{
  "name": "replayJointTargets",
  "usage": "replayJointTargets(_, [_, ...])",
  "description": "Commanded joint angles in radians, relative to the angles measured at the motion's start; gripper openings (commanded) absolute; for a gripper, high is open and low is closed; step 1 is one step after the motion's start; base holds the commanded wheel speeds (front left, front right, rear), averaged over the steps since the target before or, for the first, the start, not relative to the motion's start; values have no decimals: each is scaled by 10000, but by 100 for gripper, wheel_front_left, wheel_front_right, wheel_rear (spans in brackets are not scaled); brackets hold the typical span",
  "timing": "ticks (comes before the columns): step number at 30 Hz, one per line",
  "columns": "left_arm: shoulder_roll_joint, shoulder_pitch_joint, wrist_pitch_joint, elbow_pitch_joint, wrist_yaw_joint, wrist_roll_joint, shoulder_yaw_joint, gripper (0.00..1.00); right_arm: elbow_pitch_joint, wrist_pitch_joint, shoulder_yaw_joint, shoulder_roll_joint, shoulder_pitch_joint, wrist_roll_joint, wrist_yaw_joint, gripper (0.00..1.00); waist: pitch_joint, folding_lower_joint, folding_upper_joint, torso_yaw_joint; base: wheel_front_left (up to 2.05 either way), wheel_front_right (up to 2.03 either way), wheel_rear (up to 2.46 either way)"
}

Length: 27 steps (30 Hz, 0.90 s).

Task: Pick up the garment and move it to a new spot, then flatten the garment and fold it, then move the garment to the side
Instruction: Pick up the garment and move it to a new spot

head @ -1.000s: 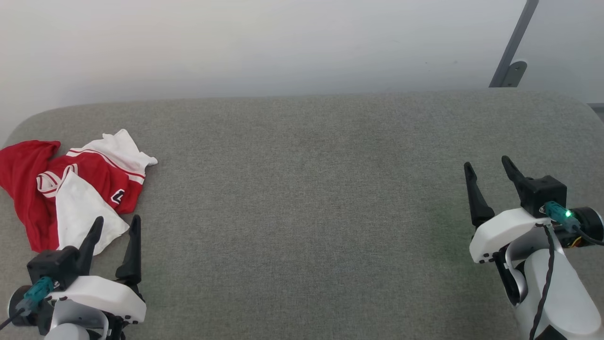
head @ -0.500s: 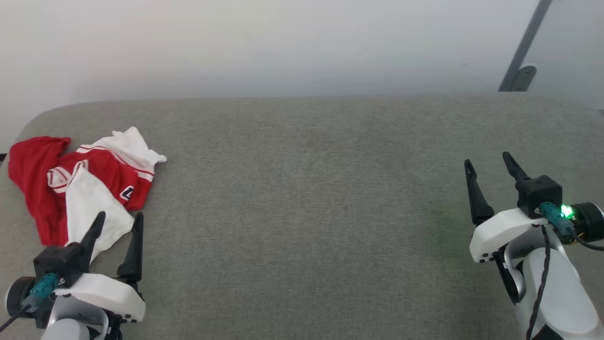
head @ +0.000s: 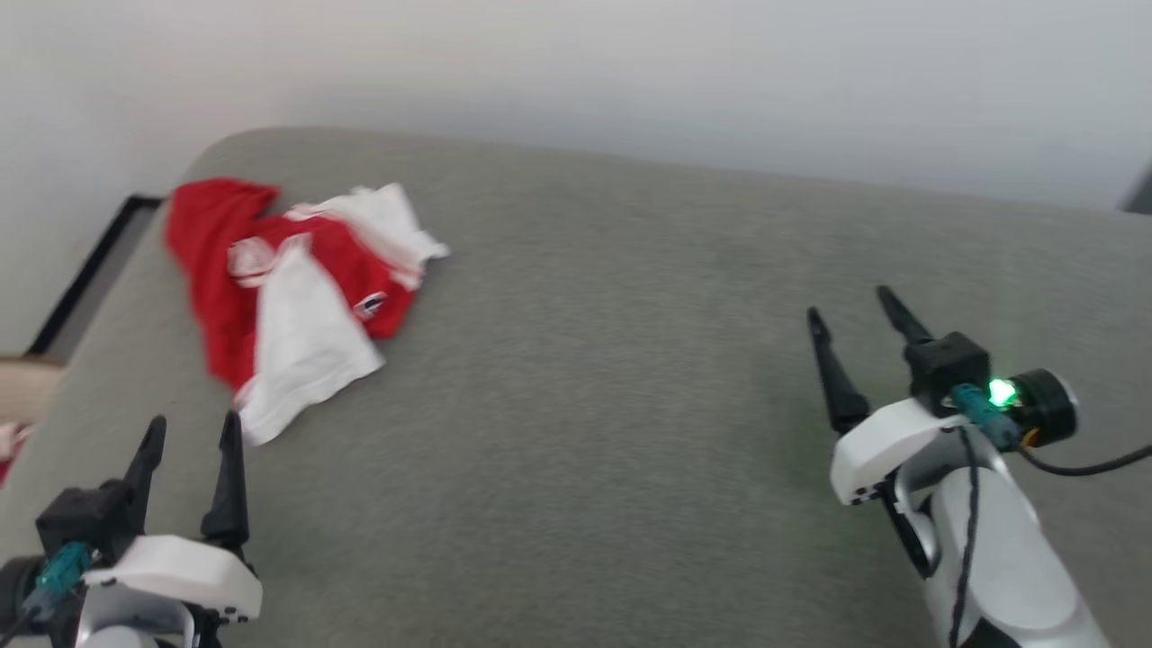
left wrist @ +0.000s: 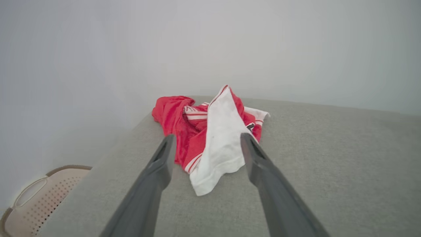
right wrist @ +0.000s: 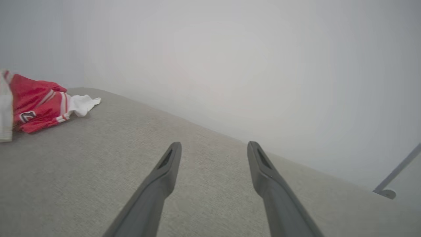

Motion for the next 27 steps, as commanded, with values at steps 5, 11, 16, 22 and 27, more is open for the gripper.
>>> replayJointTargets(5, [-338, 376, -70, -154, 59, 396, 466, 100, 121, -53, 297, 72, -152, 231, -3, 100, -16, 0, 0, 1365, 0, 0, 0])
replayJointTargets(11, [-687, 801, -70, -313, 68, 745, 900, 100, 75, -52, 477, 112, 20, 485, -3, 100, -227, 0, 0, 2443, 0, 0, 0])
replayJointTargets(16, [-875, 1090, -70, -526, 50, 800, 1283, 100, 201, -52, 834, 204, -111, 722, -3, 100, -261, 0, 0, 2945, 0, 0, 0])
replayJointTargets(22, [-1192, 1340, -71, -936, 34, 898, 1720, 100, 477, -53, 1448, 271, -550, 969, -3, 100, -132, 0, 0, 3029, 0, 0, 0])
replayJointTargets(27, [-1347, 1453, -71, -1080, 13, 980, 1809, 100, 590, -52, 1617, 305, -675, 1116, -3, 100, -156, 0, 0, 2998, 0, 0, 0])
